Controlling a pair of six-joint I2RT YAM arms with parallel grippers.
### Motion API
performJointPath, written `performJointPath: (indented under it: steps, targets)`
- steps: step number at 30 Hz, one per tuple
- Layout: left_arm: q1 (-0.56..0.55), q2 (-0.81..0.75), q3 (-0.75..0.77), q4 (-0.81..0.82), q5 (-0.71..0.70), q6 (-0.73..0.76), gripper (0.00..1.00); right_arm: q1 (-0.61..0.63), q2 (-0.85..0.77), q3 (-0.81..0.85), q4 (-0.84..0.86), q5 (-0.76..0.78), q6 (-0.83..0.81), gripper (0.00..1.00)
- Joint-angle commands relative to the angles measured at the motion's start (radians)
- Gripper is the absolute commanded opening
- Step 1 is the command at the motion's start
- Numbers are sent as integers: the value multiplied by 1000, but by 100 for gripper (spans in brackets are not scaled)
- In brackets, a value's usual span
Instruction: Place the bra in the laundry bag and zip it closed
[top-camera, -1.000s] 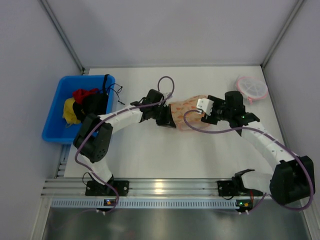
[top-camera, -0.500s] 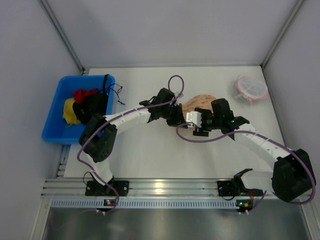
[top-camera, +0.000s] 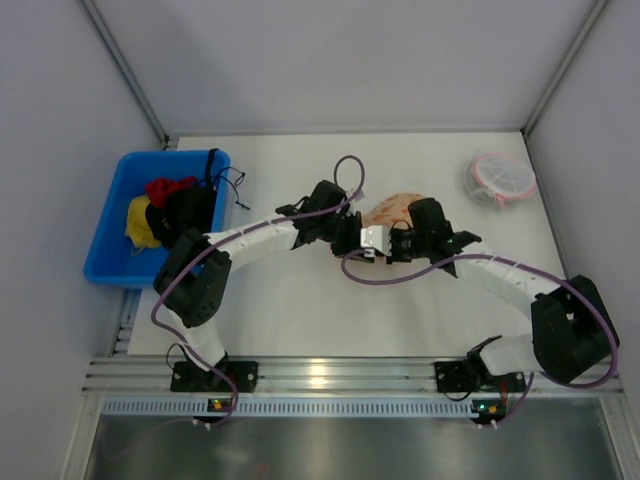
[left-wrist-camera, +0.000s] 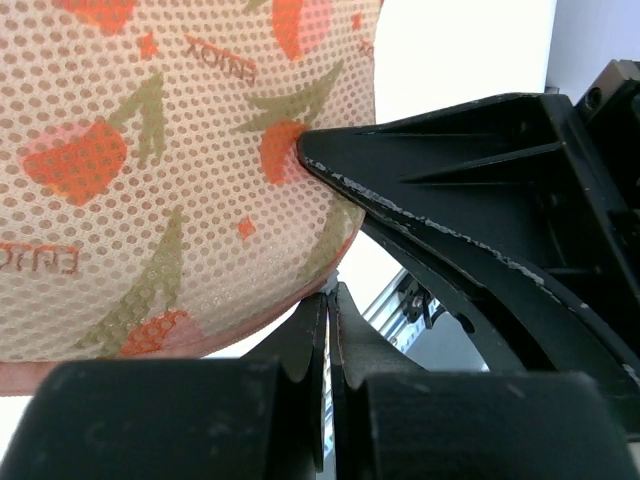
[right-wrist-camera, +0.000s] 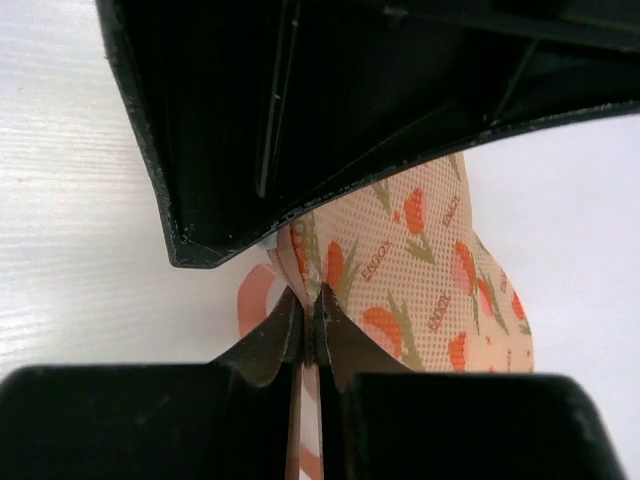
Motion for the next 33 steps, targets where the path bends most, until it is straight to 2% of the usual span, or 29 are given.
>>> performJointPath:
  steps: [1,5,9,17,23,25,26,29,30,32,33]
  targets:
    - [1,-64,-12,40,30,-16,0,16,-1,39,73,-25,-14,0]
    - [24,-92,-52,40,4,-3,0,12,-39,45,54,-28,-26,0]
    - [110,-126,-150,34,-20,33,0,1,-91,31,18,-46,-58,0]
    - [233,-170,-232,2,-72,189,0,-10,-189,-36,2,-72,-104,0]
    - [243,-212,-220,8,38,205,0,-45,-182,-66,47,-57,-144,1]
    - [222,-242,-213,14,67,191,0,-48,-162,-49,39,-33,-147,17]
    - [211,-251,-207,19,75,186,0,-51,-144,-18,7,-25,-147,22]
    - [145,-271,-186,19,67,183,0,-76,-157,39,-108,-40,-126,46]
    - [98,-270,-180,22,49,192,0,-86,-172,46,-139,-78,-103,59]
    - [26,-261,-166,54,46,191,0,-108,-246,46,-239,-101,-119,66]
    - [10,-255,-161,65,44,171,0,-108,-278,39,-267,-120,-127,73]
